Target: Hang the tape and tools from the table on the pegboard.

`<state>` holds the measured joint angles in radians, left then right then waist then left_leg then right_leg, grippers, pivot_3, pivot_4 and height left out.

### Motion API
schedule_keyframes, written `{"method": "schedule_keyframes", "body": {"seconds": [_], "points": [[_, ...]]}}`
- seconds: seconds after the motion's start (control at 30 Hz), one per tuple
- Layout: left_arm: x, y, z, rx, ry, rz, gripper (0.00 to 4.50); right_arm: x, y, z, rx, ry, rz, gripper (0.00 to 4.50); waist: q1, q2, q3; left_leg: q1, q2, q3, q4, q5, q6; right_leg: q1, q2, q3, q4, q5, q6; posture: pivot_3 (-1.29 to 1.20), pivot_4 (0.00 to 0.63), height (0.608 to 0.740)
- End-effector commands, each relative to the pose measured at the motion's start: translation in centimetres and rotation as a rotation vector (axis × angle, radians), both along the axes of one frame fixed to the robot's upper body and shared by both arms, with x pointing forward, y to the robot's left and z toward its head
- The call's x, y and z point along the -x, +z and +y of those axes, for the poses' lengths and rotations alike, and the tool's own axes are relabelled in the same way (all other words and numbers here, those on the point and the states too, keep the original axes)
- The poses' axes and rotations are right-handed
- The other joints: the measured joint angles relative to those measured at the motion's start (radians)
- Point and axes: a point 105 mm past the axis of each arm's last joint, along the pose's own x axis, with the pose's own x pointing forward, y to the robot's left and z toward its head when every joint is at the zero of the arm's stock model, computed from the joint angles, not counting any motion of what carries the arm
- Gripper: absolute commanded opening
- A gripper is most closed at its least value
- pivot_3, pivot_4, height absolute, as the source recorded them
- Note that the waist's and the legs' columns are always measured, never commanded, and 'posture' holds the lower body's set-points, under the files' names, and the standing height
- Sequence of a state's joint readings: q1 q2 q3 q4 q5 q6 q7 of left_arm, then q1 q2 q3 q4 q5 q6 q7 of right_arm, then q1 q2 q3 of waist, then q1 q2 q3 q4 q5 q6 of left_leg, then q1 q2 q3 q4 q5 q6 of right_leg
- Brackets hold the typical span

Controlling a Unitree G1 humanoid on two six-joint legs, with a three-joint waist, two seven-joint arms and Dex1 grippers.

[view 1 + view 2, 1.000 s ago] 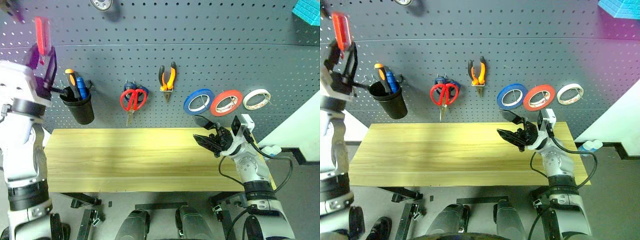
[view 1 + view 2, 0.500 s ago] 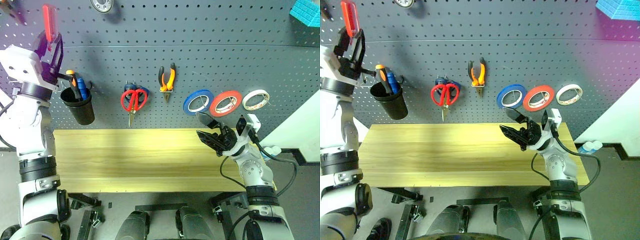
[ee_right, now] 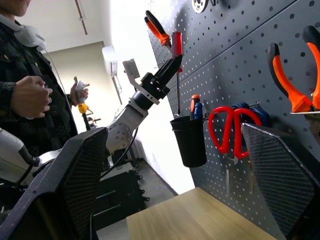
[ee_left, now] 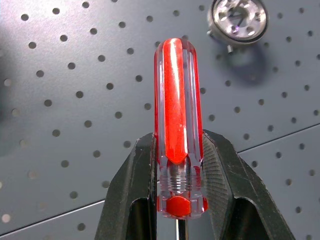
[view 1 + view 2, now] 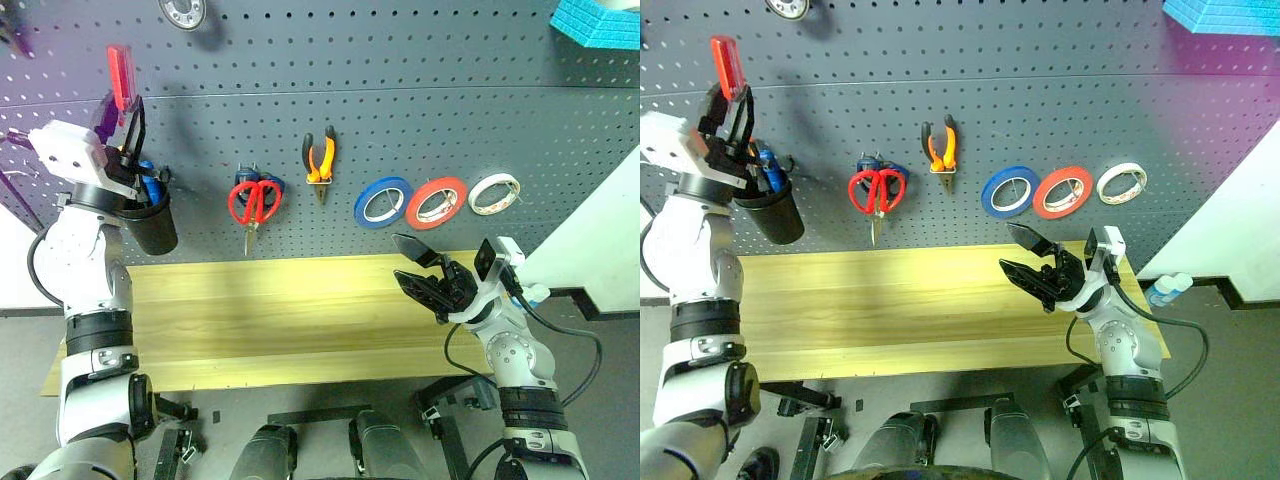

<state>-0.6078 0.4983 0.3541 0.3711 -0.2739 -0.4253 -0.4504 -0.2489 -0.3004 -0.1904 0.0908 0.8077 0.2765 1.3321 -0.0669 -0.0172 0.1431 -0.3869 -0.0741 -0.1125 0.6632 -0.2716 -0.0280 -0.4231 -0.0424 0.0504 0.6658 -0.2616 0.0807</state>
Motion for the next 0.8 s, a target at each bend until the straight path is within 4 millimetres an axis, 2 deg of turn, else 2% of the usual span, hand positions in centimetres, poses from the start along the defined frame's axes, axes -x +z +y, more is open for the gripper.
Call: {"method": "schedule_keyframes", "body": {"seconds": [0.03, 0.43, 0.8], "points": [[0.8, 0.0, 0.3, -0.009, 0.024, -0.027, 0.89, 0.3, 0.8, -0.1, 0.015, 0.003, -0.043, 4.50, -0.004, 0.000, 0.000, 0.001, 0.000, 0.000, 0.000, 0.000, 0.000, 0.000, 0.000, 0.000, 0.000, 0.000, 0.000, -0.10, 0.124, 0.740], [1.6, -2.5, 2.3, -0.009, 0.139, 0.041, 0.89, 0.2, 0.5, -0.3, 0.045, 0.008, -0.034, 4.50, -0.001, 0.000, 0.000, 0.001, 0.000, 0.000, 0.000, 0.000, 0.000, 0.001, 0.000, 0.000, 0.000, 0.000, 0.000, -0.08, 0.136, 0.740], [1.0, -4.6, 3.6, 0.046, 0.193, 0.107, 0.89, 0.4, 0.1, -0.5, 0.075, 0.009, -0.016, 4.50, 0.000, 0.001, 0.001, 0.001, 0.000, 0.000, 0.000, 0.000, 0.001, 0.001, 0.000, 0.000, 0.000, 0.000, 0.000, -0.08, 0.153, 0.740]]}}
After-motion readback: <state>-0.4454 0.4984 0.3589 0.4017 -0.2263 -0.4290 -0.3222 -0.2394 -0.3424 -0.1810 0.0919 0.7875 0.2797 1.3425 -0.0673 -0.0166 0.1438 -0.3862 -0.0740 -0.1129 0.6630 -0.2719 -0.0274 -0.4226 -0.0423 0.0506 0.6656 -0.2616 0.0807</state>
